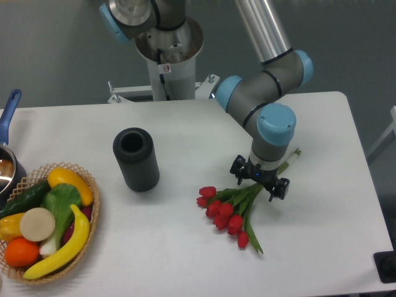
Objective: Pick up the flowers from the table
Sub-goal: 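Close the gripper on the stems and lift the tulips off the table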
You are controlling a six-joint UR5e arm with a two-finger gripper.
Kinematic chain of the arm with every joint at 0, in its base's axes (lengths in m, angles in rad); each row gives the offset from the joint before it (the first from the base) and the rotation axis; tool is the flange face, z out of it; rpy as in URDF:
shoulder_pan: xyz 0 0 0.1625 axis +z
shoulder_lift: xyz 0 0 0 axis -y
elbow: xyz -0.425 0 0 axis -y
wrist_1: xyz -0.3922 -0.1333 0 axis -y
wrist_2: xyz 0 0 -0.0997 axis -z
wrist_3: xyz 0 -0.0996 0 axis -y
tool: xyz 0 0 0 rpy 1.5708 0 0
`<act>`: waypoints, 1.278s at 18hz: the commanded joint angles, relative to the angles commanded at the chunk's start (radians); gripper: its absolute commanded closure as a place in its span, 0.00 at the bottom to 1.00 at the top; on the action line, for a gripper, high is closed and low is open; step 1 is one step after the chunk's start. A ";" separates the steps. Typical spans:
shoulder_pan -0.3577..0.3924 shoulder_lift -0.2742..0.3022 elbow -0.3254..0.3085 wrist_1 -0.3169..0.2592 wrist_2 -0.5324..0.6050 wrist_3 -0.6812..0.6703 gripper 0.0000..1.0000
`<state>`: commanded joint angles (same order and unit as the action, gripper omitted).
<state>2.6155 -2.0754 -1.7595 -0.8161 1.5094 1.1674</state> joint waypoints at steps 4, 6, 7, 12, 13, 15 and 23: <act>-0.008 -0.014 0.003 0.000 0.002 -0.014 0.78; -0.009 -0.014 0.009 0.000 0.002 -0.011 1.00; -0.008 -0.014 0.014 -0.002 0.003 -0.015 1.00; 0.005 0.038 0.054 -0.005 -0.009 -0.074 1.00; 0.011 0.041 0.072 -0.011 -0.006 -0.075 1.00; 0.012 0.055 0.112 -0.021 -0.002 -0.078 1.00; 0.054 0.071 0.313 -0.288 -0.006 -0.069 1.00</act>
<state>2.6691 -2.0049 -1.4468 -1.1042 1.5033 1.0983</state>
